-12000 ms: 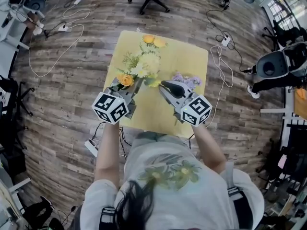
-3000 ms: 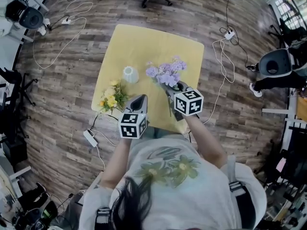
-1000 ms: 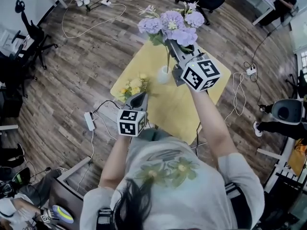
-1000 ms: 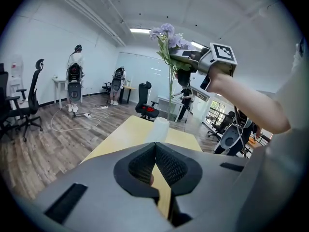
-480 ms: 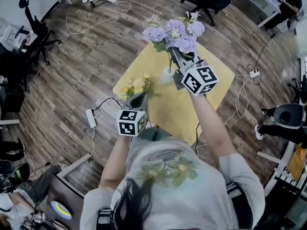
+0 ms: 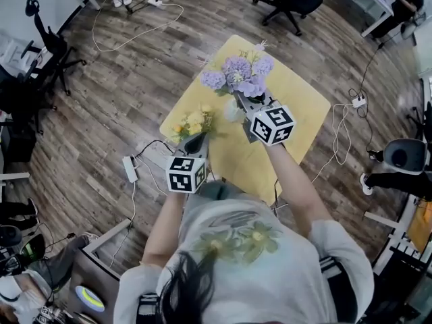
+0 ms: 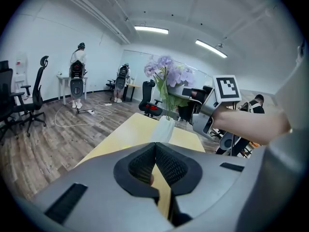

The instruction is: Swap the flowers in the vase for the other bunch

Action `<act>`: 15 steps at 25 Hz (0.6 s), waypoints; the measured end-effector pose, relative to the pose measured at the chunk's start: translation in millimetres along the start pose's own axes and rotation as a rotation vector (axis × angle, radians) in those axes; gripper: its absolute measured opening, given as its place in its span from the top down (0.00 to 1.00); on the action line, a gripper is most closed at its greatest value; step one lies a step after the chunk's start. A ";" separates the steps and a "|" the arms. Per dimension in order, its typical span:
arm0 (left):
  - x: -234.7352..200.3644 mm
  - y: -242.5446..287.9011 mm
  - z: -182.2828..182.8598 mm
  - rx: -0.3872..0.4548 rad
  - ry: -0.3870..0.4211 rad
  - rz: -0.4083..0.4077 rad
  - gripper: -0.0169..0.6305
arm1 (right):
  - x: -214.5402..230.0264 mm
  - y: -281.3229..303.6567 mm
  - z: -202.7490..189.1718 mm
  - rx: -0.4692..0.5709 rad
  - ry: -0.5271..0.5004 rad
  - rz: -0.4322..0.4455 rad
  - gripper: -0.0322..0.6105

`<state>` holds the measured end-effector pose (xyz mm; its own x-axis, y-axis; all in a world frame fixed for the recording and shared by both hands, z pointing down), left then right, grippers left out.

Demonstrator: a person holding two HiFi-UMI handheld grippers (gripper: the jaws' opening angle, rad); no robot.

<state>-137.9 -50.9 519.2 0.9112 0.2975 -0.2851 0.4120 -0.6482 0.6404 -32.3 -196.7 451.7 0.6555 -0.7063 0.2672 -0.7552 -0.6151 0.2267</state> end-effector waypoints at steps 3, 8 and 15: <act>4.0 0.0 -2.1 -0.003 0.003 -0.002 0.95 | -1.0 -2.2 -20.3 -0.051 0.000 -0.004 0.83; 9.4 -0.7 -6.3 -0.008 0.007 -0.008 0.95 | -2.8 -9.1 -44.0 -0.083 0.023 -0.012 0.83; 17.3 2.4 -13.2 -0.022 0.011 -0.031 0.95 | -4.7 -13.7 -55.8 -0.098 0.042 -0.015 0.83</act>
<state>-121.3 -38.0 525.3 0.8979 0.3251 -0.2967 0.4395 -0.6234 0.6467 -25.2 -165.4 499.7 0.6674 -0.6810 0.3013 -0.7435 -0.5865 0.3213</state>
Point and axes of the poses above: the fingertips, and each gripper's own axes: y forward along the fingers, x to its right, z out of its top, the point moved 3 cm from there along -y, backward along the fingers, and after that the axes turned 8 degrees about -x, right-handed, at the moved point
